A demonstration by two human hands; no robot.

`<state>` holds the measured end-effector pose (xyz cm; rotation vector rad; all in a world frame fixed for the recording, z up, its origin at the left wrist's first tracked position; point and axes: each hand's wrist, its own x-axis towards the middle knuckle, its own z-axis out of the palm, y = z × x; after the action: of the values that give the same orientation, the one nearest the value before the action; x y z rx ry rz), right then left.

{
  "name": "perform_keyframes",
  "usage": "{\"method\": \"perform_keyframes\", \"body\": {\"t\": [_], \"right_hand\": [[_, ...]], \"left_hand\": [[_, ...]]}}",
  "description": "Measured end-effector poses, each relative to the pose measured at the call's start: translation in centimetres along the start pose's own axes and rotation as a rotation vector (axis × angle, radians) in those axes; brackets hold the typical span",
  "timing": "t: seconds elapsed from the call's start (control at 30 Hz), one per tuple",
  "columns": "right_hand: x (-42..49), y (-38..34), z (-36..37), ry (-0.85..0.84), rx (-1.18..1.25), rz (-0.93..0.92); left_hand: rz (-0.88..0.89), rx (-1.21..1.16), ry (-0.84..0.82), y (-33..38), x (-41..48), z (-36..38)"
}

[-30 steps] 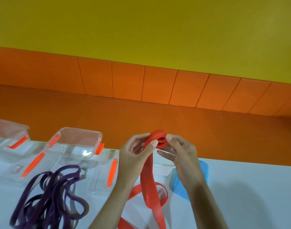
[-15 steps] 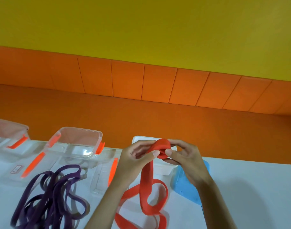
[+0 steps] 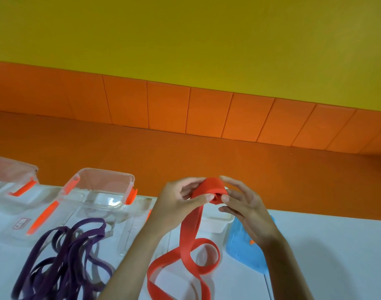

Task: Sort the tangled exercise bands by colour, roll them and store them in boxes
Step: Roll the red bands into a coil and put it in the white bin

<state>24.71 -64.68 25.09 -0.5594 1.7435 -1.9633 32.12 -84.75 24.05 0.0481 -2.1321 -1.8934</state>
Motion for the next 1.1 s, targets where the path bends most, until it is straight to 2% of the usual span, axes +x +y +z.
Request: {"method": "perform_keyframes", "body": {"t": [0.1,0.2,0.37,0.5,0.6,0.7,0.77,0.9,1.1], "right_hand": [[0.0,-1.4,-0.3,0.032,-0.088,-0.036],[0.1,-2.6,-0.7,0.074,-0.092,-0.074],[-0.1,-2.1,0.0,0.167,0.12,-0.036],[-1.2,-0.6,0.8,0.052,0.343,0.024],[-2.5,0.2,1.2,-0.027,0.304,0.05],[-3.9,0.0,1.0,-0.036,-0.007,0.051],[-5.0,-0.3,0.6,-0.046,-0.082,0.033],[-7.1,-0.5,0.3,-0.035,-0.018,0.033],[-10.6,1.5,1.2,0.037,0.171,0.006]], "left_hand": [[-0.029,-0.008,-0.064,0.6,0.1,0.2],[-0.022,-0.029,-0.013,0.9,0.3,1.1],[0.086,-0.043,0.092,1.0,0.7,1.8],[0.023,-0.305,0.07,1.6,0.4,1.7],[0.022,-0.363,0.091,2.0,-0.9,1.7],[-0.003,-0.27,0.159,2.1,-3.4,2.0],[-0.033,-0.16,0.179,2.0,-5.1,2.0],[-0.055,-0.035,0.139,2.6,-7.8,2.5],[-0.055,0.024,0.107,3.0,-11.5,4.1]]}}
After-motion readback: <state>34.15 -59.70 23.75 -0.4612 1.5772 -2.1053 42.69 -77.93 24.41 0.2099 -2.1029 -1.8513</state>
